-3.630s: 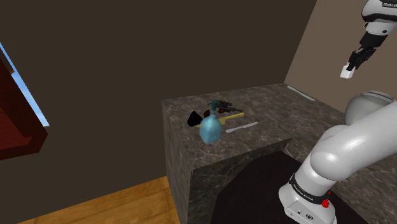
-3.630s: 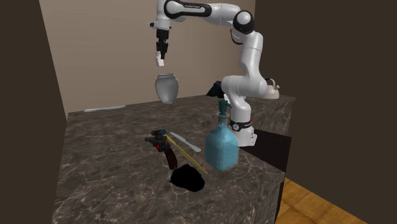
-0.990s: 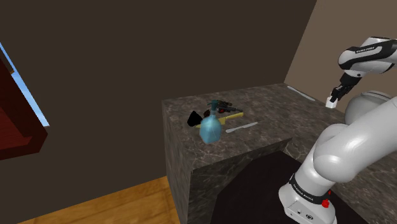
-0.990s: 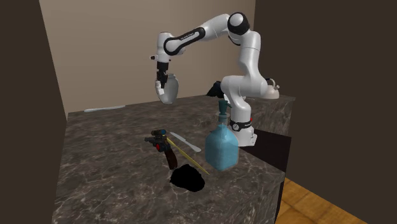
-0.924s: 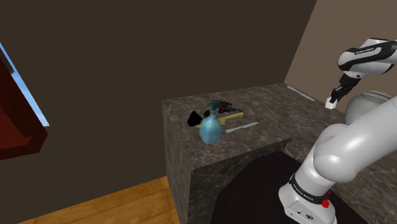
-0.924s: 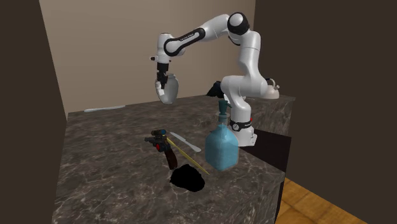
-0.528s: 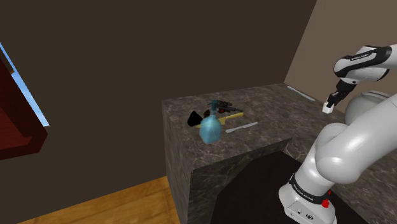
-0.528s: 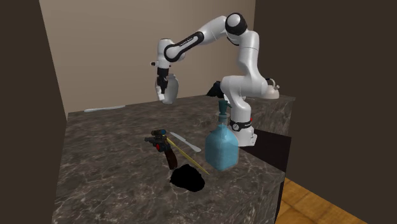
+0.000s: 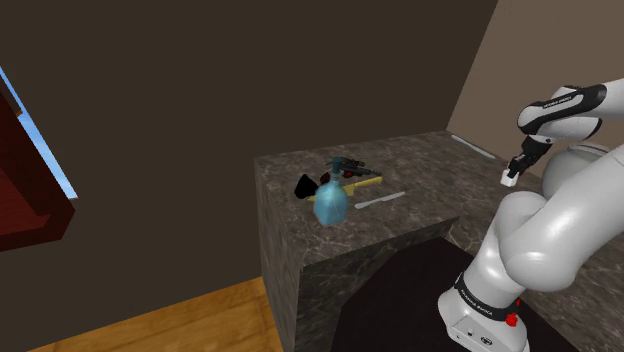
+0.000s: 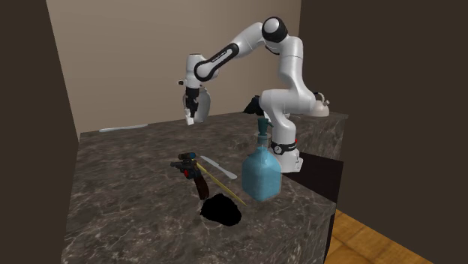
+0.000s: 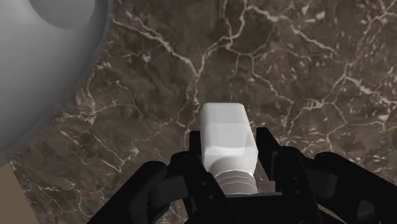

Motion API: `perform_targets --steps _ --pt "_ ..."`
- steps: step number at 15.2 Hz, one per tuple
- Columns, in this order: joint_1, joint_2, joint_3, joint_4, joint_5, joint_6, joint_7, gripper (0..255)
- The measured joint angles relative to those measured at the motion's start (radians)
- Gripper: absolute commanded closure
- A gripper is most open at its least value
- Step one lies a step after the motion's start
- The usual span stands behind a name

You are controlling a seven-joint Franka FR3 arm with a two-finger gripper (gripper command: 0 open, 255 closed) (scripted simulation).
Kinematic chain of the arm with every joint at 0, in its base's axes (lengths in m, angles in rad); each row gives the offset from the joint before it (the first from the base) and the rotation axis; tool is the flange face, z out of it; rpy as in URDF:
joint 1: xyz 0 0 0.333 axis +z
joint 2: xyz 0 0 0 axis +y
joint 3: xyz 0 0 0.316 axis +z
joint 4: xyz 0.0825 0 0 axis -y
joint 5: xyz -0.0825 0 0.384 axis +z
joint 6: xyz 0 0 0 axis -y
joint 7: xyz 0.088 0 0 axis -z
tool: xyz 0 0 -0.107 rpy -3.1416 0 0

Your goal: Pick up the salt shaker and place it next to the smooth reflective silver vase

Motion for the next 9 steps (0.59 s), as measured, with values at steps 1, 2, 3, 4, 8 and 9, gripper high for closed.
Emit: perform_targets --steps 1,2,3,4,8,9 --pt "0.022 -0.004 -0.025 -0.003 -0.008 0.011 0.004 255" --pt "0.03 -0.006 -0.039 -0.011 -0.015 0.022 0.006 255" --pt "0.055 -0.012 -0.069 -0.016 -0.028 0.037 0.013 255" --pt "0.074 -0.016 -0.088 -0.018 -0.035 0.045 0.02 255" --pt "0.085 -0.019 -0.101 -0.022 -0.042 0.053 0.025 255" --pt "0.085 -0.019 -0.102 -0.022 -0.043 0.053 0.025 255"
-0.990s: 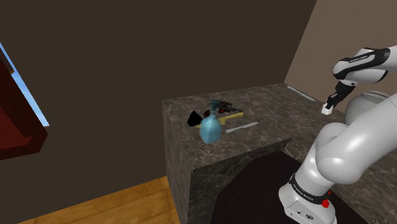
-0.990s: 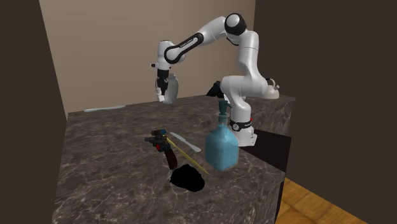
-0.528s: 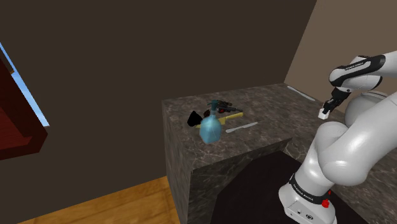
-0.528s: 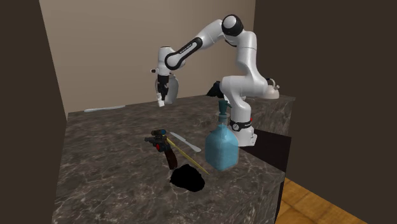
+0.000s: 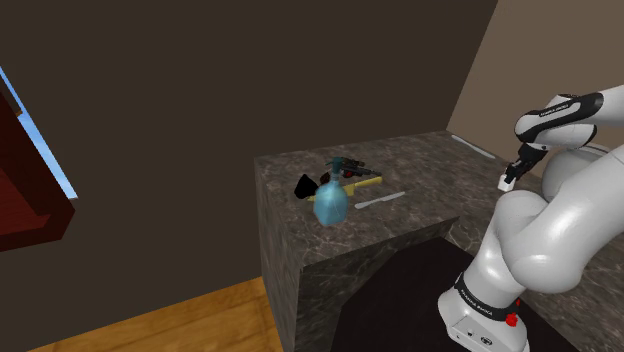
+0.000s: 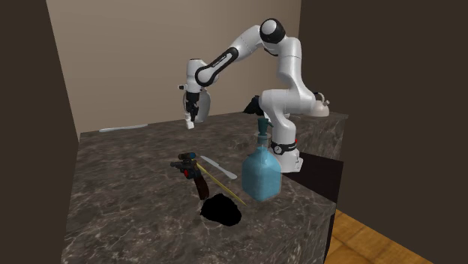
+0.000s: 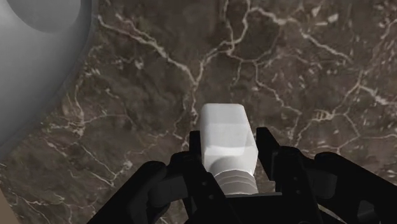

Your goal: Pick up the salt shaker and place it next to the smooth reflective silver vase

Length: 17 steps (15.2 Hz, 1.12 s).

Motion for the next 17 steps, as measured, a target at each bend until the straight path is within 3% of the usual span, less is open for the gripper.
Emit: perform_targets --steps 1,2,8,10,11,14,17 --pt "0.0 0.0 0.0 0.0 0.0 0.0 0.0 255" --pt "0.0 0.0 0.0 0.0 0.0 0.0 0.0 0" --pt "0.0 0.0 0.0 0.0 0.0 0.0 0.0 0" --pt "-0.07 0.018 0.076 0.006 0.033 -0.029 -0.022 0" --pt "-0.129 0.03 0.141 0.008 0.055 -0.051 -0.034 0" --pt "-0.198 0.031 0.221 0.027 0.074 -0.095 -0.046 0" --pt "-0.224 0.029 0.246 0.024 0.073 -0.101 -0.046 0"
